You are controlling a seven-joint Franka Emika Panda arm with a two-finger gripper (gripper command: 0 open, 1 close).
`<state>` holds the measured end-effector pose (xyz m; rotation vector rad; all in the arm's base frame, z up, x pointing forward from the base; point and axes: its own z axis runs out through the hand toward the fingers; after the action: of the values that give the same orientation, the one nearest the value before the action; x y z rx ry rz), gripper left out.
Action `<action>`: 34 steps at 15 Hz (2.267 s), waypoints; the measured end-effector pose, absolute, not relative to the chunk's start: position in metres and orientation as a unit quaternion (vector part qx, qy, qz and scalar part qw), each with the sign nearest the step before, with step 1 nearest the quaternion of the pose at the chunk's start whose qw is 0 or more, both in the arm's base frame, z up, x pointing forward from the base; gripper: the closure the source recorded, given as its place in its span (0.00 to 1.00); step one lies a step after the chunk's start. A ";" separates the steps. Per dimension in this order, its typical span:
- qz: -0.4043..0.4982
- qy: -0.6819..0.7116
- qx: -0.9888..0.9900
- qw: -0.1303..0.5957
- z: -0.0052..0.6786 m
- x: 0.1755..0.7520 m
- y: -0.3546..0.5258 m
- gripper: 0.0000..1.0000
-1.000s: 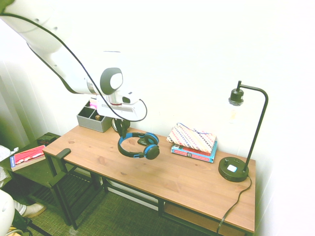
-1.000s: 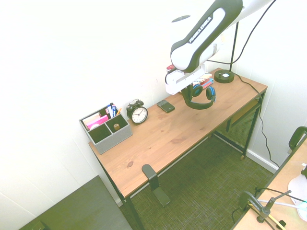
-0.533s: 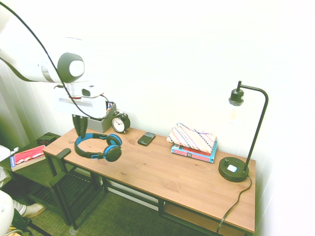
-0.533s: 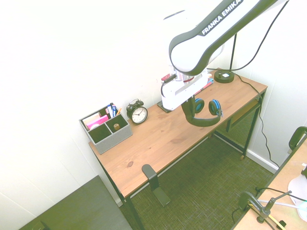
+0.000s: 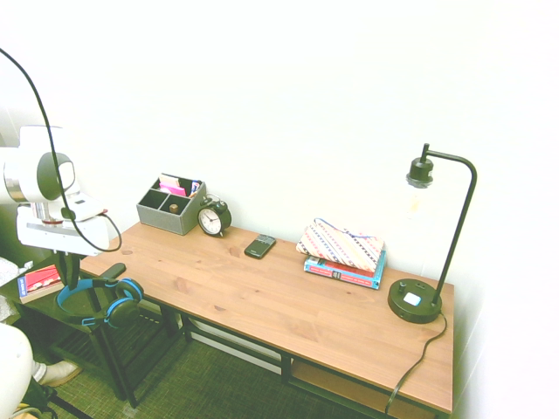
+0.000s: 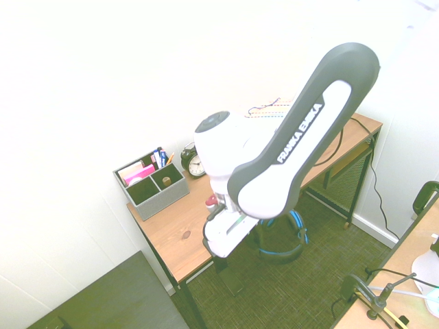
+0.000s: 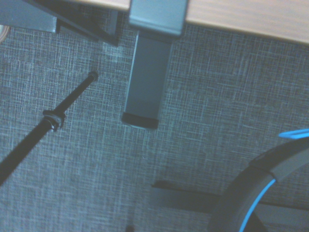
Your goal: Hang the headphone
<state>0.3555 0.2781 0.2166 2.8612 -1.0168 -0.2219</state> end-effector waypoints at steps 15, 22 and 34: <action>0.054 -0.456 0.887 0.050 0.059 0.385 0.370 0.00; 0.039 -0.473 0.879 0.052 0.058 0.392 0.361 0.00; -0.019 -0.351 0.936 0.008 0.237 0.413 0.275 0.00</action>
<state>0.4132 0.2749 0.2373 2.9268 -1.0973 -0.0606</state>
